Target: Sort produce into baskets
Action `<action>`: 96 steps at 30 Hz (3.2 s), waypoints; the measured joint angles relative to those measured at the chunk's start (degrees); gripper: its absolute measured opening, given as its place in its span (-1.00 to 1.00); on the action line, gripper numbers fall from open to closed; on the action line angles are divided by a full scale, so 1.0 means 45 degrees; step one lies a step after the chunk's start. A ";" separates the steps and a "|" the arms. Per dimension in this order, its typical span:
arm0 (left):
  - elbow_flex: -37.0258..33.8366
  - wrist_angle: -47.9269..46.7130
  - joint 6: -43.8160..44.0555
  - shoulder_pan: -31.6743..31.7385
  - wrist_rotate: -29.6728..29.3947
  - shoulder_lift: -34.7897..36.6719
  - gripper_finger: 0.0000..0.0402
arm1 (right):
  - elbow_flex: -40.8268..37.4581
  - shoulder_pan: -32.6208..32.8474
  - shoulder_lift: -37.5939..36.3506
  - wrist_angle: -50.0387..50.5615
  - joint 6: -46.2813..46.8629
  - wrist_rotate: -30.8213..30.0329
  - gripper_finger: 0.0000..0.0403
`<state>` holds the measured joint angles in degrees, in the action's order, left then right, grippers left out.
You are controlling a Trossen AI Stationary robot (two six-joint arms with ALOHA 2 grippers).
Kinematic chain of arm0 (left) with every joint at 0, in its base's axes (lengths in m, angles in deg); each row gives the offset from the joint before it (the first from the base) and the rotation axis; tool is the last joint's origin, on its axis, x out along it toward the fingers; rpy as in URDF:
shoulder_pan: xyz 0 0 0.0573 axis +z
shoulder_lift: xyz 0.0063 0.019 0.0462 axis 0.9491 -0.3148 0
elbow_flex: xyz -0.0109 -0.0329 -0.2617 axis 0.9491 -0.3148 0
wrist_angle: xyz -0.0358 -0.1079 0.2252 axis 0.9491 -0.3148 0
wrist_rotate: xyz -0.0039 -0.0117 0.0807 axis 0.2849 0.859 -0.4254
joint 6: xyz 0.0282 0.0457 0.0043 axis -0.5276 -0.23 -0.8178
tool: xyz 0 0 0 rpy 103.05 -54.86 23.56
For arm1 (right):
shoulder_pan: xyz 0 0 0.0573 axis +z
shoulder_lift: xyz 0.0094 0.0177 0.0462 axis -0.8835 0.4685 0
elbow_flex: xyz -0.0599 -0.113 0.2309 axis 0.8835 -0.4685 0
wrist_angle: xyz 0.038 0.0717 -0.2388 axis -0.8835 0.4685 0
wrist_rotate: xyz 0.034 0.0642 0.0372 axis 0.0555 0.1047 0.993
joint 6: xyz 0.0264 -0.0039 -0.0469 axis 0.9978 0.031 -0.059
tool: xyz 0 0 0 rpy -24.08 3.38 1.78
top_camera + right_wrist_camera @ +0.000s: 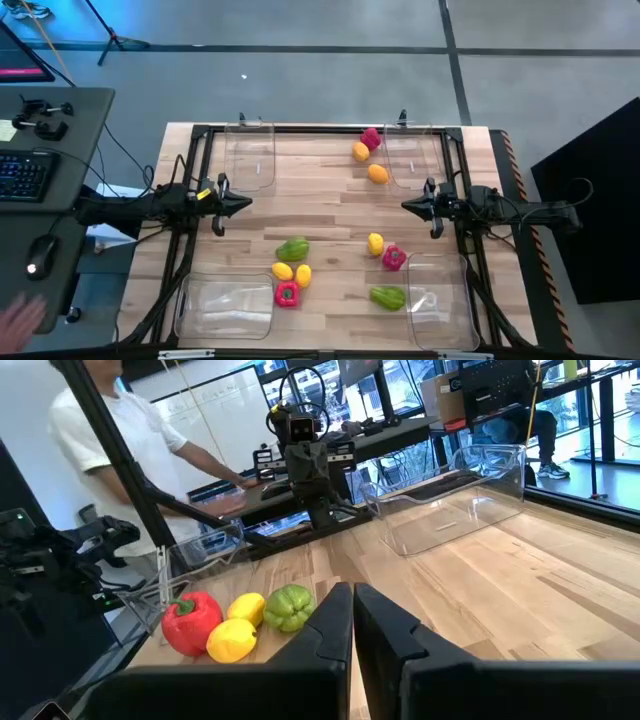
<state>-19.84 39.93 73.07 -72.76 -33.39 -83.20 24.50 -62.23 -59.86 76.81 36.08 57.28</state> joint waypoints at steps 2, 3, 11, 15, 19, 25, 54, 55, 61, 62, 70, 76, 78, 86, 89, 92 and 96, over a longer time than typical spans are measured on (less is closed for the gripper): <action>0.0000 0.0005 0.0000 -0.0004 0.0000 0.0005 -1.00 | -0.0003 0.0000 0.0004 0.0004 0.0002 0.0000 -0.98; -0.0004 0.0000 -0.0004 0.0001 -0.0005 0.0000 -1.00 | -0.0003 -0.0001 0.0000 0.0003 0.0003 0.0000 -0.98; -0.0005 0.0000 -0.0004 -0.0004 -0.0001 0.0005 -1.00 | -0.0005 -0.0002 0.0003 0.0003 0.0000 0.0000 -0.98; -0.0001 0.0004 -0.0004 -0.0003 0.0000 0.0001 -1.00 | 0.0000 -0.0001 0.0000 0.0002 0.0002 0.0000 -0.98; 0.0000 0.0004 -0.0002 -0.0002 0.0000 0.0002 -1.00 | -0.0005 -0.0005 0.0005 0.0000 0.0000 0.0000 -0.98; -0.0001 0.0001 0.0001 0.0000 0.0000 0.0004 -1.00 | -0.0002 -0.0001 0.0005 0.0000 0.0002 0.0000 -0.98; -0.0002 0.0000 -0.0002 -0.0003 0.0000 0.0002 -1.00 | -0.0001 -0.0001 0.0004 0.0001 0.0003 0.0000 -0.98; 0.0000 0.0001 -0.0001 0.0001 0.0000 0.0004 -1.00 | -0.0005 0.0000 0.0000 0.0003 0.0000 0.0000 -0.98; 0.0000 0.0000 0.0000 0.0000 0.0000 0.0003 -1.00 | -0.0005 0.0000 0.0002 0.0005 0.0002 0.0000 -0.98; -0.0004 0.0000 0.0000 0.0001 0.0000 0.0000 -1.00 | 0.0000 -0.0002 0.0003 0.0003 0.0000 0.0000 -0.98; 0.0000 0.0005 -0.0002 -0.0001 0.0000 0.0002 -1.00 | 0.0000 0.0000 0.0003 0.0003 0.0000 0.0000 -0.98; -0.0002 0.0000 0.0002 0.0000 0.0000 0.0000 -1.00 | -0.0002 -0.0002 0.0003 0.0005 0.0002 0.0000 -0.98; 0.0000 0.0003 0.0000 -0.0001 -0.0003 0.0005 -1.00 | 0.0000 0.0000 0.0001 0.0001 0.0000 0.0000 -0.98; 0.0000 0.0005 -0.0001 -0.0004 -0.0005 0.0004 -1.00 | 0.0000 -0.0001 0.0001 0.0004 0.0002 0.0000 -0.98; -0.0005 0.0663 0.0088 -0.0001 0.0000 -0.0003 -1.00 | -0.0003 -0.0005 0.0002 0.0005 0.0002 0.0000 -0.98; 0.0000 0.2157 0.1474 -0.0018 -0.0055 0.0000 -1.00 | -0.0004 -0.0003 0.0000 0.0003 0.0002 0.0000 -0.98; 0.0003 0.5303 0.2849 -0.0018 -0.1035 -0.0035 -1.00 | 0.0000 -0.0002 0.0002 0.0005 0.0001 0.0000 -0.98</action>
<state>-19.82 63.80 85.89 -72.84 -38.05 -83.36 24.50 -62.24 -59.86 76.83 36.08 57.28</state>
